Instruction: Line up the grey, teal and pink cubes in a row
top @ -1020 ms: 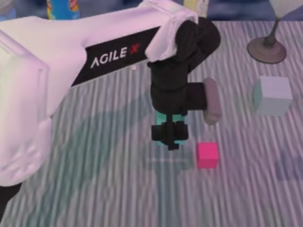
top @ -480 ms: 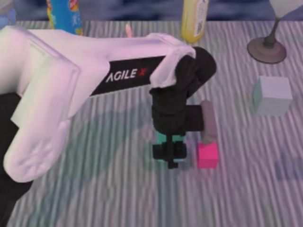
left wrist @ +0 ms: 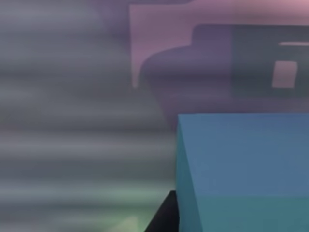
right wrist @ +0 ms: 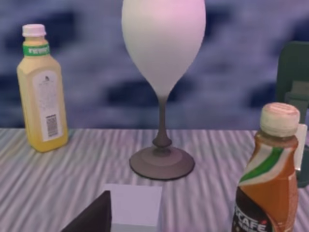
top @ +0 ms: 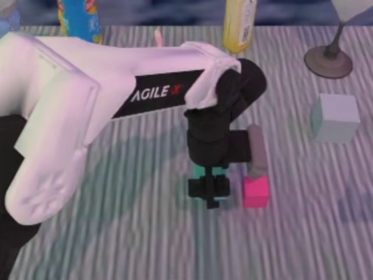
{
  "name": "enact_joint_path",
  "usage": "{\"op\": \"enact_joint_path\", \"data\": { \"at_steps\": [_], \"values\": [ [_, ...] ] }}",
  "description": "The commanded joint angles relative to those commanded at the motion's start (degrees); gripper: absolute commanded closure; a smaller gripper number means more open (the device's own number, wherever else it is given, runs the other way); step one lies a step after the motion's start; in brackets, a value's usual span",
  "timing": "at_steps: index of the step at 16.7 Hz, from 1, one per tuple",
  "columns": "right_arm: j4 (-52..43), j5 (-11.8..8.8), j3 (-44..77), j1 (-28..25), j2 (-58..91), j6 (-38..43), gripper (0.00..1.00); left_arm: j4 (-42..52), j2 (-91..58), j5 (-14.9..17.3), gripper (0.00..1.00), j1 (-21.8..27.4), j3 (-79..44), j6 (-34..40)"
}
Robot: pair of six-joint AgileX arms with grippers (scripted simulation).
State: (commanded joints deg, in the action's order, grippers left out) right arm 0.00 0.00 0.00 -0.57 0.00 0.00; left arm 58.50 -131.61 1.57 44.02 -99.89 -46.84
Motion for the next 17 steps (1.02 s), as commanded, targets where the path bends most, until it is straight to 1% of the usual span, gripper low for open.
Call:
{"op": "enact_joint_path", "data": {
  "at_steps": [7,8,17],
  "values": [
    [0.0,0.0,0.0,0.0,0.0,0.0,0.0,0.0,0.0,0.0,0.02,0.0,0.0,0.0],
    [0.0,0.0,0.0,0.0,0.0,0.0,0.0,0.0,0.0,0.0,0.0,0.0,0.0,0.0],
    [0.0,0.0,0.0,0.0,0.0,0.0,0.0,0.2,0.1,0.0,0.0,-0.1,-0.2,-0.1]
  ]
}}
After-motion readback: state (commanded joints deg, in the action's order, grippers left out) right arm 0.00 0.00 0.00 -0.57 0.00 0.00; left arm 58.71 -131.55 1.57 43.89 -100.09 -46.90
